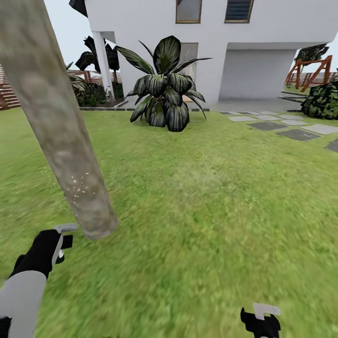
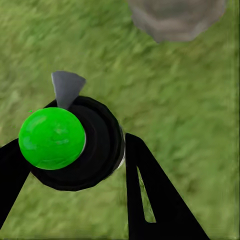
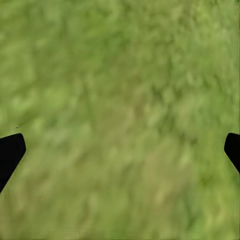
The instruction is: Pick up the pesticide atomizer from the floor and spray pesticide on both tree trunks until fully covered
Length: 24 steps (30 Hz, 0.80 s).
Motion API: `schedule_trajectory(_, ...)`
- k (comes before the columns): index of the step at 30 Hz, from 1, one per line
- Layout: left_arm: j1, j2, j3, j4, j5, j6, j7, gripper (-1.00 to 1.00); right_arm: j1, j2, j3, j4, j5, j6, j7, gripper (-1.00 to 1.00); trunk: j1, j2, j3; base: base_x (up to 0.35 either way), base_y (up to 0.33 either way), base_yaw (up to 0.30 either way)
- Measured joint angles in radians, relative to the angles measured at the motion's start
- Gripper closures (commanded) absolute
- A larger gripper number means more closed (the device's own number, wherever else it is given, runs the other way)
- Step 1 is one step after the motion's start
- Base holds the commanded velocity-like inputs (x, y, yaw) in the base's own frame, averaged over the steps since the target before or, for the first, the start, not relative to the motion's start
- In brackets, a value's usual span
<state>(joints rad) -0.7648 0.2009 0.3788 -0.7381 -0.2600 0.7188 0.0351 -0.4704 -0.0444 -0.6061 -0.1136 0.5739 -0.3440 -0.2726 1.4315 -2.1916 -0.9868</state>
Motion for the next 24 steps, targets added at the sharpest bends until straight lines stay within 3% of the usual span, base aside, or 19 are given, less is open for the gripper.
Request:
schedule_trajectory(2,0.0,-0.042,-0.005,-0.007,-0.004,-0.015,0.001,1.0,0.0,0.0,0.0,0.0,0.0,0.0,0.0,-1.0,0.0,0.0,0.0,0.246,-0.098,0.053)
schedule_trajectory(4,0.0,-0.054,-0.007,-0.01,-0.015,-0.019,0.001,1.0,0.0,-0.001,0.0,0.0,0.0,0.0,0.0,-1.0,0.0,0.0,0.0,0.272,-0.113,0.019)
schedule_trajectory(8,0.006,-0.039,0.003,-0.003,-0.029,-0.022,0.009,1.0,0.0,-0.002,0.0,0.0,0.0,0.0,0.0,-1.0,-0.001,0.0,0.0,0.284,-0.121,0.003)
schedule_trajectory(12,0.018,-0.024,0.004,0.001,-0.018,-0.041,0.076,1.0,0.0,-0.002,0.0,0.0,0.0,0.0,0.001,-1.0,-0.001,0.0,0.0,0.285,-0.13,0.0)
schedule_trajectory(17,0.021,-0.035,0.003,0.001,-0.006,-0.041,0.072,1.0,0.0,-0.002,0.0,0.0,0.0,0.0,0.001,-1.0,0.0,0.0,0.0,0.224,-0.192,0.04)
schedule_trajectory(24,0.022,-0.035,0.004,0.001,-0.006,-0.041,0.072,1.0,0.0,0.0,0.0,0.0,0.0,0.001,0.001,-1.0,0.0,0.0,0.0,0.055,-0.266,0.251)
